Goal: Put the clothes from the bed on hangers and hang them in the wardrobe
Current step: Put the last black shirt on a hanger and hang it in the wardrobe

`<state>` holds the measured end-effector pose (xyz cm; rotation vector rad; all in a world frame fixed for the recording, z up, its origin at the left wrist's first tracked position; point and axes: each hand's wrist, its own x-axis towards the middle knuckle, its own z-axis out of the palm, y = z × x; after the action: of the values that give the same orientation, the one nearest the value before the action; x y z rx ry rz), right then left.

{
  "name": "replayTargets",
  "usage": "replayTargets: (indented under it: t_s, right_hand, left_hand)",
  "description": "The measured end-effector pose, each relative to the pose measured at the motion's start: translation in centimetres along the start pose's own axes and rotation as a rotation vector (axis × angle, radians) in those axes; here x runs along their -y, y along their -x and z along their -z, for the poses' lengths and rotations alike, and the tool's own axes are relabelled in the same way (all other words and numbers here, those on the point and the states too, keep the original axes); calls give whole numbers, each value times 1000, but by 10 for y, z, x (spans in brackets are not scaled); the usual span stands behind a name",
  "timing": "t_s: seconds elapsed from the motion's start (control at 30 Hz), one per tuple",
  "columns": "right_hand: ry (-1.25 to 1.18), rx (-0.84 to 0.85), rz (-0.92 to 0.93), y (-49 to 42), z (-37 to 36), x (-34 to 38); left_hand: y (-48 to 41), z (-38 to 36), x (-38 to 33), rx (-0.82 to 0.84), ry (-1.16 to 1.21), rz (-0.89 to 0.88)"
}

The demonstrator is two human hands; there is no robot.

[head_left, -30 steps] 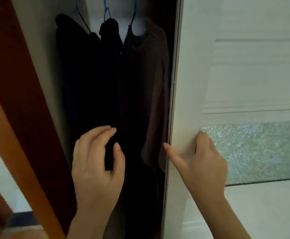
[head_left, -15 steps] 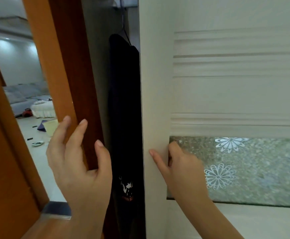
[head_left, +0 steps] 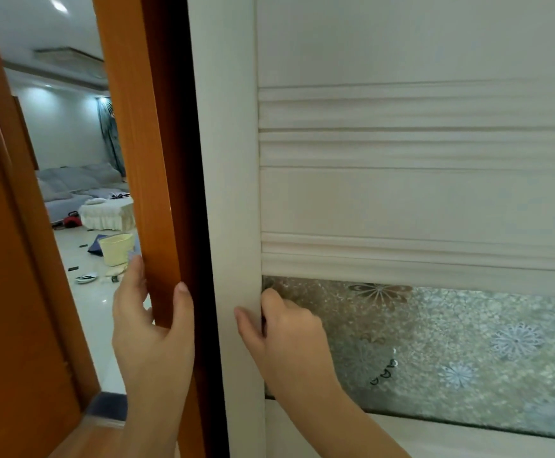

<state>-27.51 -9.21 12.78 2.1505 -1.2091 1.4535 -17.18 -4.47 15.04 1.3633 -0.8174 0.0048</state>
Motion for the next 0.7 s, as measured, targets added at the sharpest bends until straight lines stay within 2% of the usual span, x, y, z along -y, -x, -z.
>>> replayTargets:
  t_s: [0.43, 0.7]
  right_hand:
    - [44, -51, 20, -6, -18, 19]
    - [16, 17, -10, -7, -13, 21]
  left_hand:
    - [-2, -4, 7, -24, 71, -44]
    - [-1, -5, 9, -24, 66, -66]
